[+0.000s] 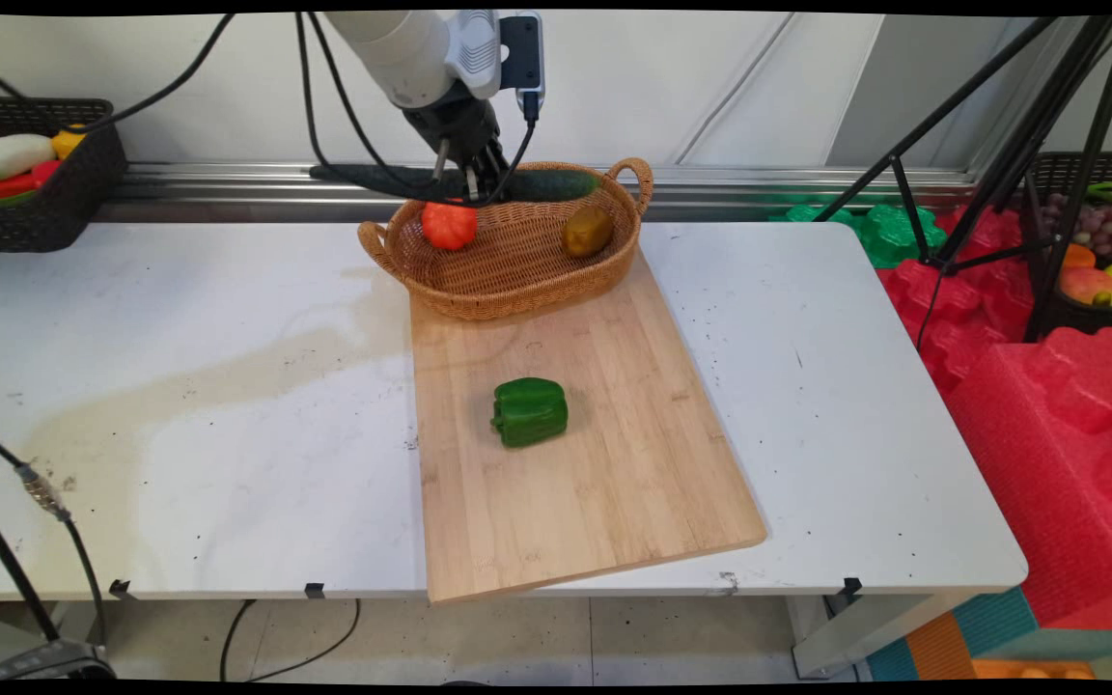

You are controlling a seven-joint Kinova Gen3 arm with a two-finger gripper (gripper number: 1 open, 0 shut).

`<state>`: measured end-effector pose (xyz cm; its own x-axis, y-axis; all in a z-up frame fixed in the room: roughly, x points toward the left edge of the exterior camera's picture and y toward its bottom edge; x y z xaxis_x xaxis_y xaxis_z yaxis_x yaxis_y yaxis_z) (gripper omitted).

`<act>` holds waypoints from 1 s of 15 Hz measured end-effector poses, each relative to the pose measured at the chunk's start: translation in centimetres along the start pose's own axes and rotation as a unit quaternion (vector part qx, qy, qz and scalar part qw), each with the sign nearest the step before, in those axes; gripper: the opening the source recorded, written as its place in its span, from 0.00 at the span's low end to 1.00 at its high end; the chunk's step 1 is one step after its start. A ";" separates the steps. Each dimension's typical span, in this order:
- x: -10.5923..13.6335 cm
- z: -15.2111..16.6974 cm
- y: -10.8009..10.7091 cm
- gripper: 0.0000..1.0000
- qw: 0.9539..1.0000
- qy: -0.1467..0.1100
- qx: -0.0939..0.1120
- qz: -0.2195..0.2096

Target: Place the picked object in the vegetable basket

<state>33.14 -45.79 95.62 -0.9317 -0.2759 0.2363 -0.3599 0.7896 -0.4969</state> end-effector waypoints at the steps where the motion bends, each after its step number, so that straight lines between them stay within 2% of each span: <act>1: -0.1 0.8 -0.7 0.00 1.000 -0.006 0.001 0.007; 6: -0.2 4.1 -2.5 0.00 0.999 -0.024 -0.011 0.041; 15: -0.3 8.5 -2.6 0.00 0.994 -0.041 -0.049 0.087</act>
<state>33.91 -52.42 89.71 -0.9818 -0.1714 0.0822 -0.1901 0.8775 -0.4402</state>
